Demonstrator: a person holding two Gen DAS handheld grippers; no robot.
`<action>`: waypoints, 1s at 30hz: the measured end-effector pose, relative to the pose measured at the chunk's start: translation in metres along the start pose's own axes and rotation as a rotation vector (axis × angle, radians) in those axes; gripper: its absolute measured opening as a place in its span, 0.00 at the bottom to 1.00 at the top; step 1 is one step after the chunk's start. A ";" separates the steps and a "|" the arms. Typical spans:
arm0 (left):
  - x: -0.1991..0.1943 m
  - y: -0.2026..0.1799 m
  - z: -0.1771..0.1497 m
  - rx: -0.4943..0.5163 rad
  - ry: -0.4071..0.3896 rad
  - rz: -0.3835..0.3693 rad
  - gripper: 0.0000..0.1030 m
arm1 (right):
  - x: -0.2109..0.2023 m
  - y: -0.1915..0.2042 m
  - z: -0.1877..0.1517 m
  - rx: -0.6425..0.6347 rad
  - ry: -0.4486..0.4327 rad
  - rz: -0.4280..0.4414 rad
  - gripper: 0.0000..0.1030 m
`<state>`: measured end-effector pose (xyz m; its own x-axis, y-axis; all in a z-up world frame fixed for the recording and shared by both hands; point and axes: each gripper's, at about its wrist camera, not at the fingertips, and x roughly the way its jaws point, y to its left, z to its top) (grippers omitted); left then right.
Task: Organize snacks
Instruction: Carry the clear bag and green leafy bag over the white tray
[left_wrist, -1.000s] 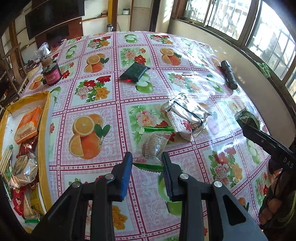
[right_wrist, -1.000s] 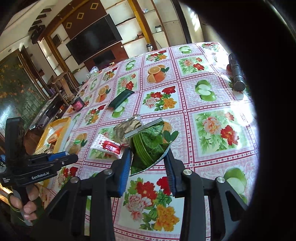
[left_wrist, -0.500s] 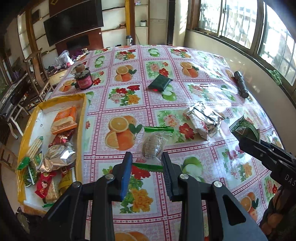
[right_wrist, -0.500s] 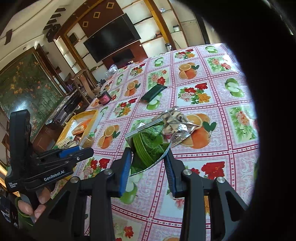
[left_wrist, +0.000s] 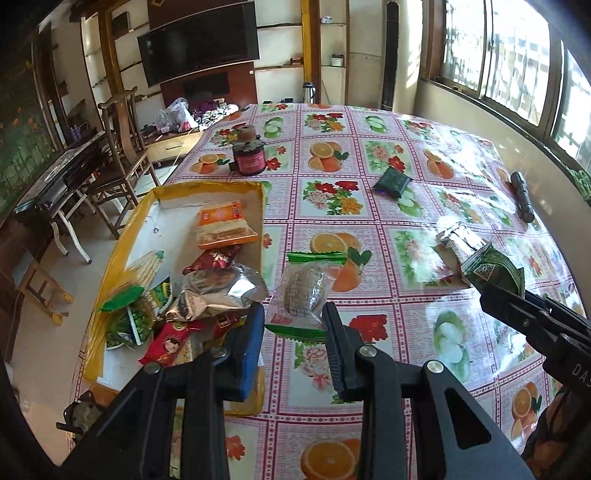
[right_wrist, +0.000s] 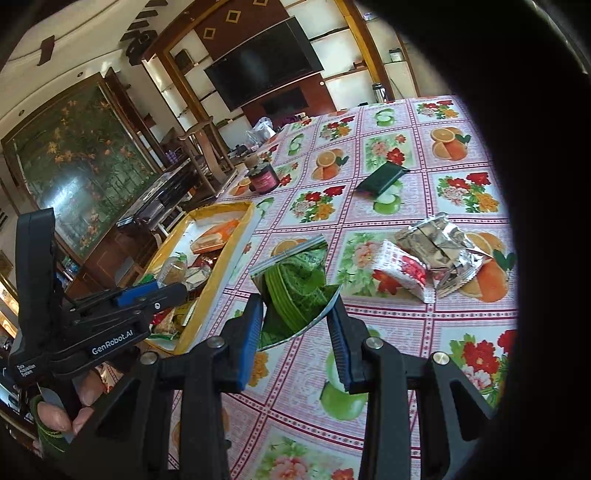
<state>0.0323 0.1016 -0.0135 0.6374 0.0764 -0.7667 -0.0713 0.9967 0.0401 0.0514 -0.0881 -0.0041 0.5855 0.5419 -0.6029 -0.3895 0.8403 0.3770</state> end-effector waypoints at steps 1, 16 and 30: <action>-0.001 0.005 0.000 -0.008 -0.001 0.006 0.30 | 0.002 0.004 0.001 -0.003 0.001 0.009 0.36; 0.003 0.056 -0.003 -0.087 -0.001 0.067 0.30 | 0.042 0.058 0.011 -0.096 0.048 0.078 0.36; 0.017 0.087 -0.003 -0.143 0.021 0.089 0.30 | 0.075 0.086 0.018 -0.149 0.092 0.114 0.36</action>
<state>0.0351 0.1895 -0.0249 0.6075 0.1625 -0.7775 -0.2361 0.9716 0.0186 0.0748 0.0252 -0.0044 0.4669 0.6244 -0.6262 -0.5549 0.7583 0.3423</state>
